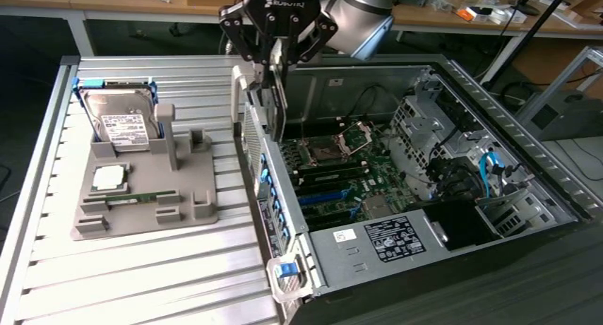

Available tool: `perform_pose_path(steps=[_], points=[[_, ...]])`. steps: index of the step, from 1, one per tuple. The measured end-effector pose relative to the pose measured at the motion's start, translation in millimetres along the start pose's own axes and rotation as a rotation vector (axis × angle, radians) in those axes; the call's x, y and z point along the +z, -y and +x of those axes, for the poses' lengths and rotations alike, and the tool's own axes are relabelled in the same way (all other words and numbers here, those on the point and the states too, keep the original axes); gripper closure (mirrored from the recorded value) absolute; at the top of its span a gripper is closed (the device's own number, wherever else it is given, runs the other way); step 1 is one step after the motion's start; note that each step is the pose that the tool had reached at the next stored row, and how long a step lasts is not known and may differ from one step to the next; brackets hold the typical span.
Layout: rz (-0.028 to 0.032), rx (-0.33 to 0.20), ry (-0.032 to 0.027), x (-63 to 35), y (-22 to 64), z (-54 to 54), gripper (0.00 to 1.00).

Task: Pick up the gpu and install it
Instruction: 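Pick up the gpu and move the gpu toward the slot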

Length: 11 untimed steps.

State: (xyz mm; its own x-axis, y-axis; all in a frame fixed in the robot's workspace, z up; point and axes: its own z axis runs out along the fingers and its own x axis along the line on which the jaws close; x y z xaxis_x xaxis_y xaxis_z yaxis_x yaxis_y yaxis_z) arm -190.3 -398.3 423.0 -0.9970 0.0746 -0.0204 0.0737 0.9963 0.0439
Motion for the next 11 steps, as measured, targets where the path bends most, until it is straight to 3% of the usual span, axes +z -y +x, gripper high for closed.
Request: perform_pose_path(steps=[11], points=[[0.0, 0.0, -0.0006, 0.4, 1.4, -22.0, 0.73]])
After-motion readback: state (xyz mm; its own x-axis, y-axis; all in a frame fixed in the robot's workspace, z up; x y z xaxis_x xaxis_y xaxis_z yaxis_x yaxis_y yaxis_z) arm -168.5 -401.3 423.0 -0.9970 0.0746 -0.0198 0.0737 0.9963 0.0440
